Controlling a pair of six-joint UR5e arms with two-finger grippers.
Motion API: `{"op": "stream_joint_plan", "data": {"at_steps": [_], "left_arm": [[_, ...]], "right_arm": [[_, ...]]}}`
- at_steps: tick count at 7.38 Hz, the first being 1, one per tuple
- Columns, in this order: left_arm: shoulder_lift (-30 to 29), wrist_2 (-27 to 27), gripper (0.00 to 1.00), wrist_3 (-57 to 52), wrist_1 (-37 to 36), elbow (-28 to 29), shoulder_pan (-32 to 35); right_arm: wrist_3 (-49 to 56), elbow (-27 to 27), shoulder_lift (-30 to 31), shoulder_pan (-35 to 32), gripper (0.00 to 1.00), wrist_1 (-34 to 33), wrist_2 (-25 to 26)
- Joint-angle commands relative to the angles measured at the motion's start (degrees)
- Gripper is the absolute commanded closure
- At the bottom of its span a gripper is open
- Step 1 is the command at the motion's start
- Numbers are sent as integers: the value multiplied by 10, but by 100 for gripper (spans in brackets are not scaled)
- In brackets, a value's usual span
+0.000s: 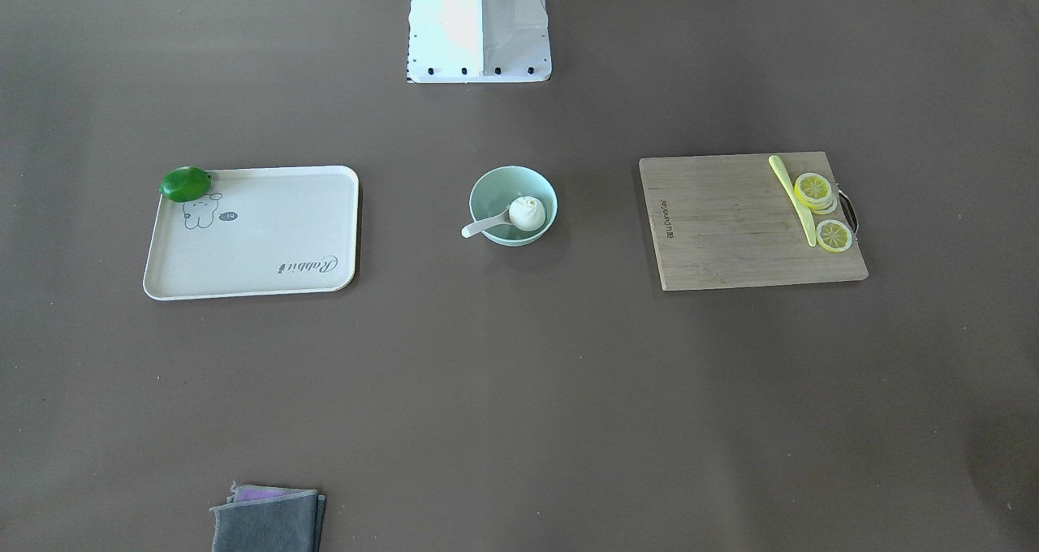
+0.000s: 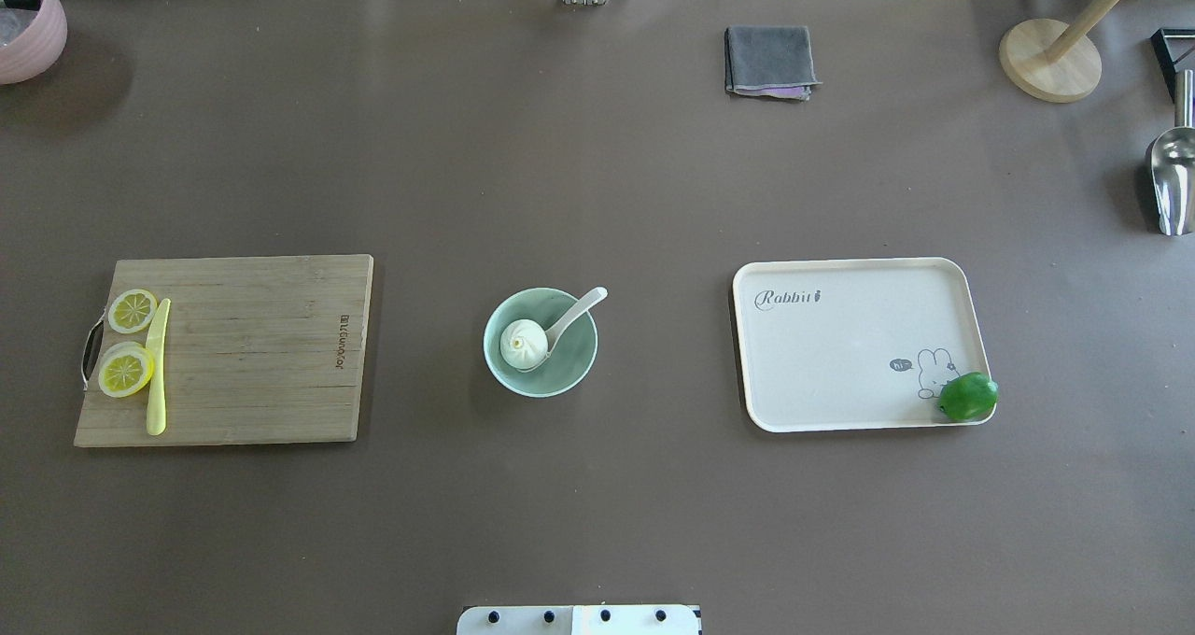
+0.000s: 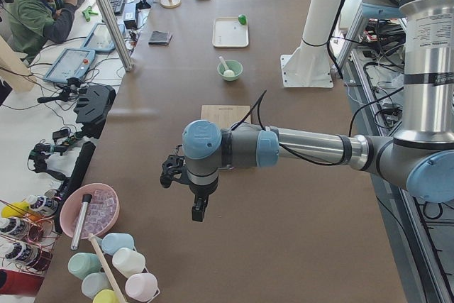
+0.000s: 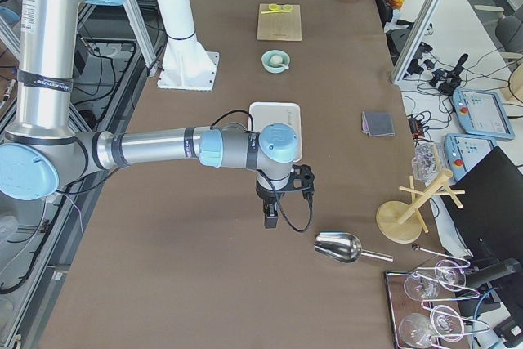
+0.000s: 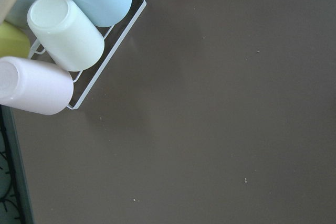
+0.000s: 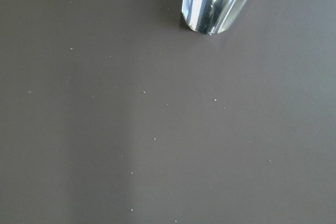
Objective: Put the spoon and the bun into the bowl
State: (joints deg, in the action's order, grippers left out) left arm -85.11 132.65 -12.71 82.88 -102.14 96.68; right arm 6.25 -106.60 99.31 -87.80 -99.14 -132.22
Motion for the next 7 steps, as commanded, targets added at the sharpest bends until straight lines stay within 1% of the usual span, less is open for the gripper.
{"op": "stream_joint_plan", "data": {"at_steps": [1,7], "left_arm": [[6,2,1,2,2,-11,0],[6,8,1,2,3,-12,0]], "right_arm": [[1,2,0,1,0,0,-8],[2,6,1,2,0,0,-11]]}}
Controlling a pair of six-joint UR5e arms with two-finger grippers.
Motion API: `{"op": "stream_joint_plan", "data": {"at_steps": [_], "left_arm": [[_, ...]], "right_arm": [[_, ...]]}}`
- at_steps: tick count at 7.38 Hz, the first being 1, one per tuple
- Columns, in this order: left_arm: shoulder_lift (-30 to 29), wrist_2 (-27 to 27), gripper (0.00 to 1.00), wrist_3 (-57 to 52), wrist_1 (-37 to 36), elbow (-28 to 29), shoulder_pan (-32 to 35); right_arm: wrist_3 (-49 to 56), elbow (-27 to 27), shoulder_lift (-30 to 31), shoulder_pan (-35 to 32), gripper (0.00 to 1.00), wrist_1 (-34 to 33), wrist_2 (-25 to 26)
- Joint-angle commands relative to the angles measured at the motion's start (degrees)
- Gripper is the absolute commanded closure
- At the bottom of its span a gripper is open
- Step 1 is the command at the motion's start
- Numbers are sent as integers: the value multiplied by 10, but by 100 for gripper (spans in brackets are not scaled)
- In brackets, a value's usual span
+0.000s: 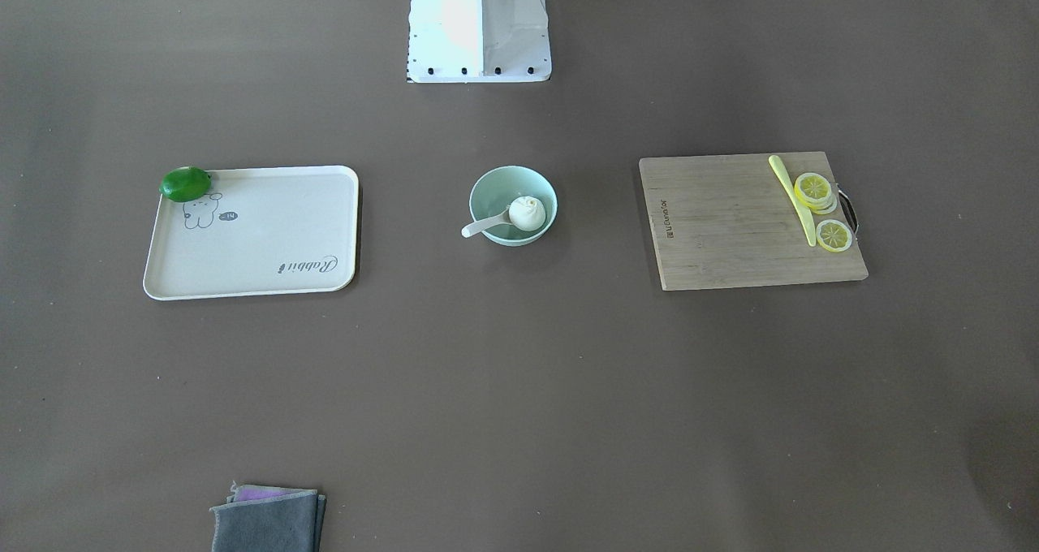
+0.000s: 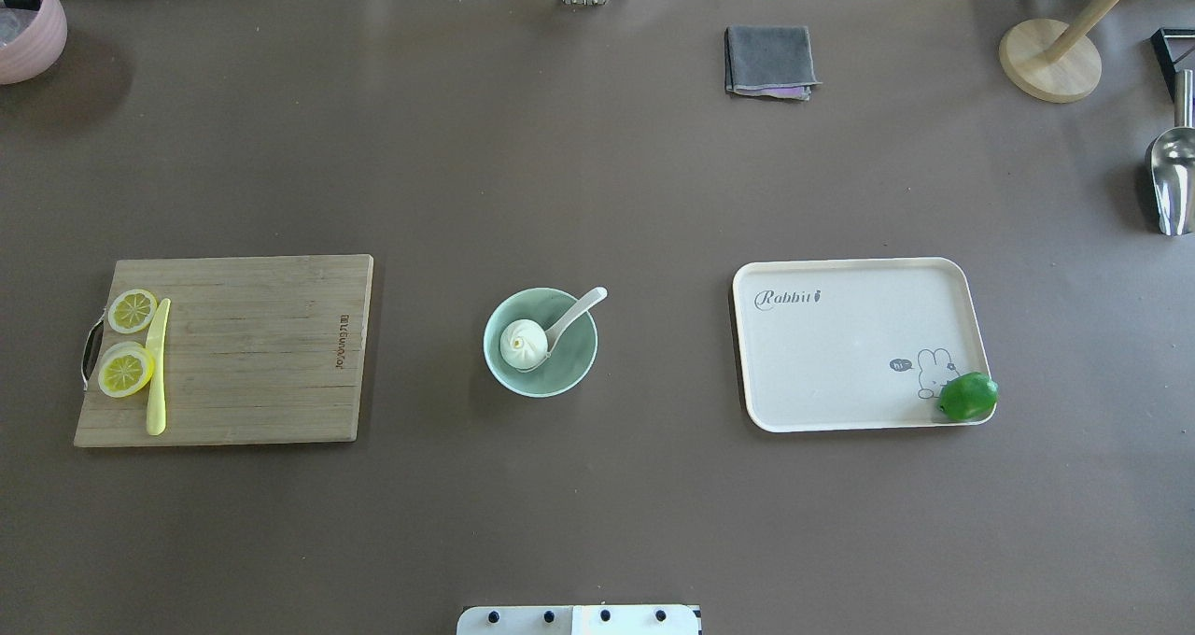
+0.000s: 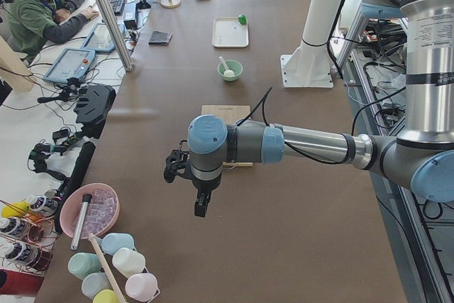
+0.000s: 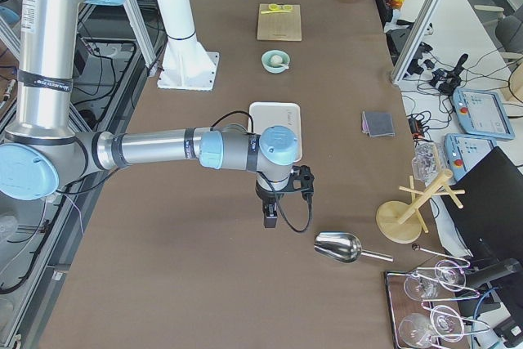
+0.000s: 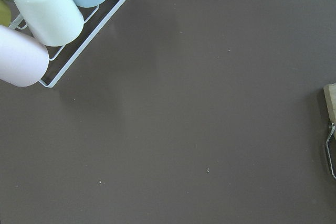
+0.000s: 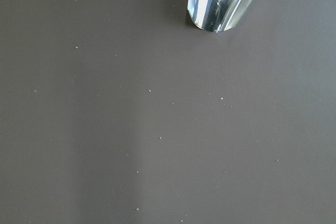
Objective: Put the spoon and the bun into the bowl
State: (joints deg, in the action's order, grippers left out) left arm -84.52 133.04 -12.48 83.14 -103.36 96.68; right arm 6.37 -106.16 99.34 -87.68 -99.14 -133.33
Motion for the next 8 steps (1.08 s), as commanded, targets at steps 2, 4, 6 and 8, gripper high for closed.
{"op": "stream_joint_plan", "data": {"at_steps": [2,4,6,8], "left_arm": [[1,10,1,0,0,1,-1],[1,10,1,0,0,1,-1],[1,11,1,0,0,1,-2],[1,11,1,0,0,1,-5]], "right_arm": [[1,3,0,2,0,0,0],[1,3,0,3,0,0,-1],[1,3,1,5,0,0,-1],[1,3,1,8,0,0,-1]]}}
